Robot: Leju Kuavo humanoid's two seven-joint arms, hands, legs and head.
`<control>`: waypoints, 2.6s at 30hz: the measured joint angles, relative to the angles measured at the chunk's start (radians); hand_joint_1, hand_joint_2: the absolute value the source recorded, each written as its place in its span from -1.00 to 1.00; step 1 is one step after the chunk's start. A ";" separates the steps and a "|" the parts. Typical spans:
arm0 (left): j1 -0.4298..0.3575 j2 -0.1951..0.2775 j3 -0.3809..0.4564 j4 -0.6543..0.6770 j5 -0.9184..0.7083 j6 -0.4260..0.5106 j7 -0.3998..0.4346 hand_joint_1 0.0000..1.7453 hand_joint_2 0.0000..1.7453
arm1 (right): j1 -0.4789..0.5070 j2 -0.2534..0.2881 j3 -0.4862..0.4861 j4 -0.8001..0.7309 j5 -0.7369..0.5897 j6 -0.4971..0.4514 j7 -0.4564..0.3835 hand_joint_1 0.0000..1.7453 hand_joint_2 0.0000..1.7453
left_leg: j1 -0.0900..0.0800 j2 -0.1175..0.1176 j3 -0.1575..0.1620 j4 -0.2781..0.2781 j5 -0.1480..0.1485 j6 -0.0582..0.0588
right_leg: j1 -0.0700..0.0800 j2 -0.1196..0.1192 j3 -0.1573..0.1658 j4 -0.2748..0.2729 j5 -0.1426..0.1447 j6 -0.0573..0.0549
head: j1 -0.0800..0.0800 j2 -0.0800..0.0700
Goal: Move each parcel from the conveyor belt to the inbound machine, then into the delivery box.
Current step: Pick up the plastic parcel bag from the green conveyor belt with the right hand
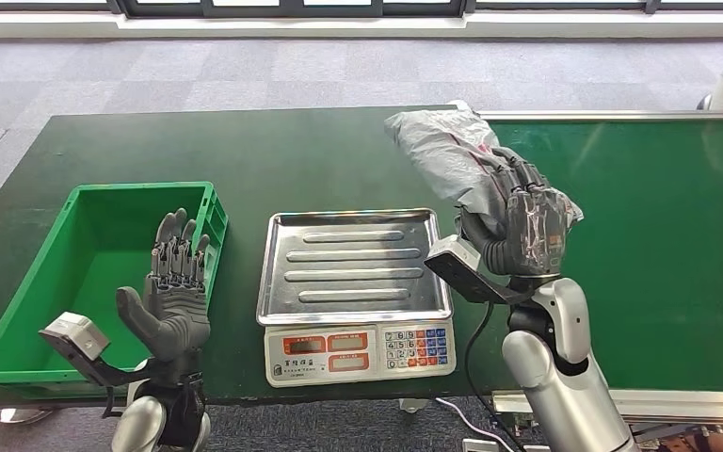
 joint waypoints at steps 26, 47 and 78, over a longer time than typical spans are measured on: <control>-0.053 0.012 -0.055 0.067 0.068 -0.004 0.000 -1.00 -1.00 | -0.123 0.126 0.176 0.228 -0.239 0.058 -0.126 1.00 1.00 | 0.000 -0.001 -0.001 0.000 0.001 -0.001 | 0.001 -0.001 -0.001 0.000 0.000 -0.001 | 0.000 0.000; -0.039 0.016 -0.055 0.050 0.058 0.012 0.007 -1.00 -1.00 | 0.014 0.108 0.063 0.134 -0.271 0.007 0.061 -1.00 1.00 | 0.000 0.001 -0.002 0.000 0.001 -0.001 | 0.000 0.000 -0.003 0.000 0.001 -0.001 | 0.000 0.000; 0.019 0.003 -0.055 -0.022 0.010 -0.013 0.040 -1.00 -1.00 | 0.204 0.078 -0.078 -0.037 -0.042 0.046 0.217 -1.00 0.50 | 0.000 0.000 -0.002 0.000 0.000 0.000 | 0.000 0.000 -0.003 0.000 0.001 -0.001 | 0.000 0.000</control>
